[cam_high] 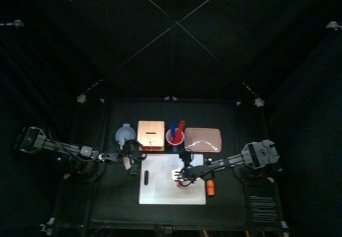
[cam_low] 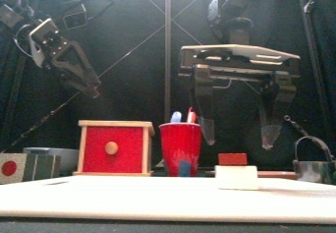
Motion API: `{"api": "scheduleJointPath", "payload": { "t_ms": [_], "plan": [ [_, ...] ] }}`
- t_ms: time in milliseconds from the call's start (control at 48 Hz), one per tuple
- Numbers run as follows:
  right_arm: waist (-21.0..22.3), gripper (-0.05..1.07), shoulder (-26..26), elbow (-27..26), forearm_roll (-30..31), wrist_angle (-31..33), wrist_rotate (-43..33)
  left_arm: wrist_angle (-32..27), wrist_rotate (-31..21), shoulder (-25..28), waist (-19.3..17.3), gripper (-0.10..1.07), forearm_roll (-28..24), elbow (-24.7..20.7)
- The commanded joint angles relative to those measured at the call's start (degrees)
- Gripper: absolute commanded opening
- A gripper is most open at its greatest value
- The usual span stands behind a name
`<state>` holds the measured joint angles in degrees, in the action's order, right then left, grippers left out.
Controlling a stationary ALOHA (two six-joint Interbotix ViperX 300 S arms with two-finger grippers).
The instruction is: Put assembled salmon sushi onto plate
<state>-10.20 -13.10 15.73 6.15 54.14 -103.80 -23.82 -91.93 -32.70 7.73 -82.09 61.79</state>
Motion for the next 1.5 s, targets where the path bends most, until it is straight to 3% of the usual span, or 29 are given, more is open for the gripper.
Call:
{"api": "scheduleJointPath", "payload": {
  "t_ms": [0,479,792,1000,1229,1479],
  "plan": [
    [0.2,1.02,0.8,-1.1,0.2,-0.2,-0.9,0.1,0.0,-0.5,-0.2,0.98,-0.2,-0.4],
    [-0.3,1.00,-3.4,-1.9,-0.2,-1.7,-3.6,0.1,0.0,-1.3,-0.5,0.98,-0.4,0.4],
    [-0.3,0.73,-2.8,-2.2,-0.3,-1.5,-3.1,0.0,0.0,-1.3,-0.6,0.98,-0.2,0.7],
    [0.4,0.71,2.6,-0.4,1.9,2.6,-0.5,0.0,-0.2,-1.3,-1.0,0.98,-0.1,0.7],
    [7.4,0.70,10.5,4.2,4.7,6.5,8.5,0.3,-0.3,-1.3,-1.5,0.98,0.2,0.5],
    [22.8,0.70,16.6,10.5,5.2,5.8,26.8,1.4,-0.3,-1.4,-1.5,0.98,0.4,0.1]
  ]
}}
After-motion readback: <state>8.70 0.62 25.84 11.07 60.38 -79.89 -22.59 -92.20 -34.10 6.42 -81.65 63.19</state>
